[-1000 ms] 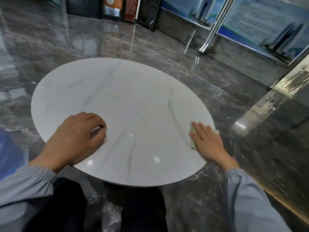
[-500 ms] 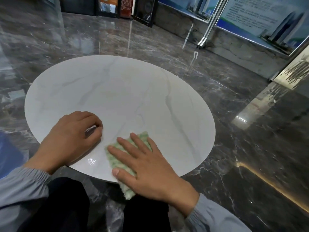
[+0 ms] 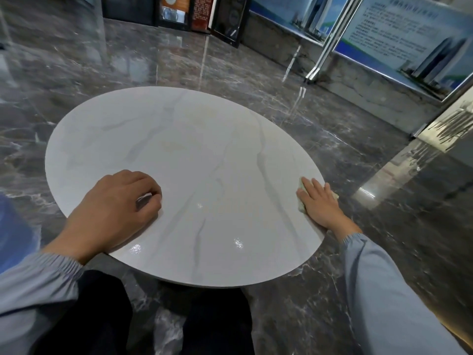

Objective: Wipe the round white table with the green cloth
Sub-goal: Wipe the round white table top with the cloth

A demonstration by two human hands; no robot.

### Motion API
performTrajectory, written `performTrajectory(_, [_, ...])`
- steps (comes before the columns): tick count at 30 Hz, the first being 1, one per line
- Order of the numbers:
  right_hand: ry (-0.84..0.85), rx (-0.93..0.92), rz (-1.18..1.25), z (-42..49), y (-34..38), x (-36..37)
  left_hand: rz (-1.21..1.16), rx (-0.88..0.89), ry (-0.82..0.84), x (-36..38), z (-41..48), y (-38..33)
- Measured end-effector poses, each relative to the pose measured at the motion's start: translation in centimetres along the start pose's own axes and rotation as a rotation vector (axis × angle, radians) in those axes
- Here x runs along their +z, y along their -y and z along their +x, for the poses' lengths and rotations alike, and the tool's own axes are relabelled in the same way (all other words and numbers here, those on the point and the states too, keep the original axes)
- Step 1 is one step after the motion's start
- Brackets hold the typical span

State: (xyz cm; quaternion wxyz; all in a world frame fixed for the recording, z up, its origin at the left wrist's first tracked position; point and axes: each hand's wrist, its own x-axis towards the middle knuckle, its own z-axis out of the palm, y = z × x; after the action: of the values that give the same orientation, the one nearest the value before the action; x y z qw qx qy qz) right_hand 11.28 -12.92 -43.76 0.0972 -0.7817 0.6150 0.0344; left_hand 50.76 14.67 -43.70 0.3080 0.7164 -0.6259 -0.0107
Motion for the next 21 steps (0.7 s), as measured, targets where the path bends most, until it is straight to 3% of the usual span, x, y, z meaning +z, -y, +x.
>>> performTrajectory(4, [0.018, -0.068, -0.017, -1.8, 4.1, 0.2, 0.003, 0.005, 0.004, 0.0, 0.2, 0.0])
performTrajectory(12, [0.057, -0.808, -0.080, -15.0, 22.1, 5.0, -0.043, -0.007, -0.026, 0.4, 0.3, 0.5])
performTrajectory(14, [0.072, -0.895, -0.070, -17.5, 23.5, 5.6, -0.053, -0.011, -0.039, 0.5, 0.2, 0.6])
performTrajectory(18, [0.055, -0.843, -0.033, -14.8, 20.9, 4.3, -0.090, -0.024, -0.063, 0.6, 0.2, 0.7])
performTrajectory(21, [0.000, -0.550, -0.054, -9.0, 15.5, 2.6, -0.105, -0.033, -0.065, 0.6, 0.2, 0.9])
